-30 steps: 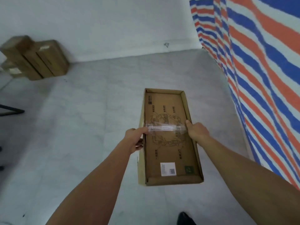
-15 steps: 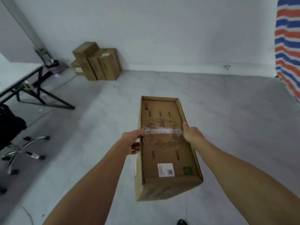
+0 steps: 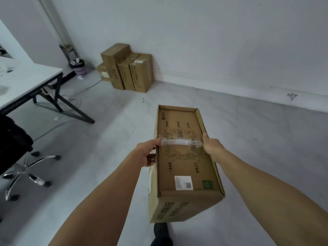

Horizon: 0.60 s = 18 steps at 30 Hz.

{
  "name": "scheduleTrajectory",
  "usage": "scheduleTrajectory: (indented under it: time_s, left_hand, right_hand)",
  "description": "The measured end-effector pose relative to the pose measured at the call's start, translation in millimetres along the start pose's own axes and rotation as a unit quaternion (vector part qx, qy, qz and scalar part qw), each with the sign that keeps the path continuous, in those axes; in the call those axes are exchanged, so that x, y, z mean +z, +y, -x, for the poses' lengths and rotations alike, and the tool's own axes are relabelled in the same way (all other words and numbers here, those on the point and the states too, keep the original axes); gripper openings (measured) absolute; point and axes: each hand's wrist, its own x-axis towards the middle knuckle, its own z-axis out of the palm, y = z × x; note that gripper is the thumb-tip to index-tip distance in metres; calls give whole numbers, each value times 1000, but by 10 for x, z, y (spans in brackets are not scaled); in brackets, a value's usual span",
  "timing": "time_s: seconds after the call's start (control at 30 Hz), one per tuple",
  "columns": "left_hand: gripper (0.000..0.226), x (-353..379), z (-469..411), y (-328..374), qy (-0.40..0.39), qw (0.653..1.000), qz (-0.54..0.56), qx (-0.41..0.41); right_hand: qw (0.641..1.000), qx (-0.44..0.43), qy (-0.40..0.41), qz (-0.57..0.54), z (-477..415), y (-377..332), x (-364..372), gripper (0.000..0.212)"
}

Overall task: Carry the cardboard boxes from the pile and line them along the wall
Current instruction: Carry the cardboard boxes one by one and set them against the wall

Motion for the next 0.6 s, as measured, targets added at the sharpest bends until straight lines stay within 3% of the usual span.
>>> scheduleTrajectory:
  time_s: [0.37,0.6]
  left_hand:
    - [38,-413,-1657,2417,-38,999,-18,17]
    - [38,-452,-2997,3825,4,1000,21,0]
  right_hand:
    - [996,41,-4,-83,-1915,-1889,-242,80]
    - [997,26,-66,14,-3525,-3033,-353,83]
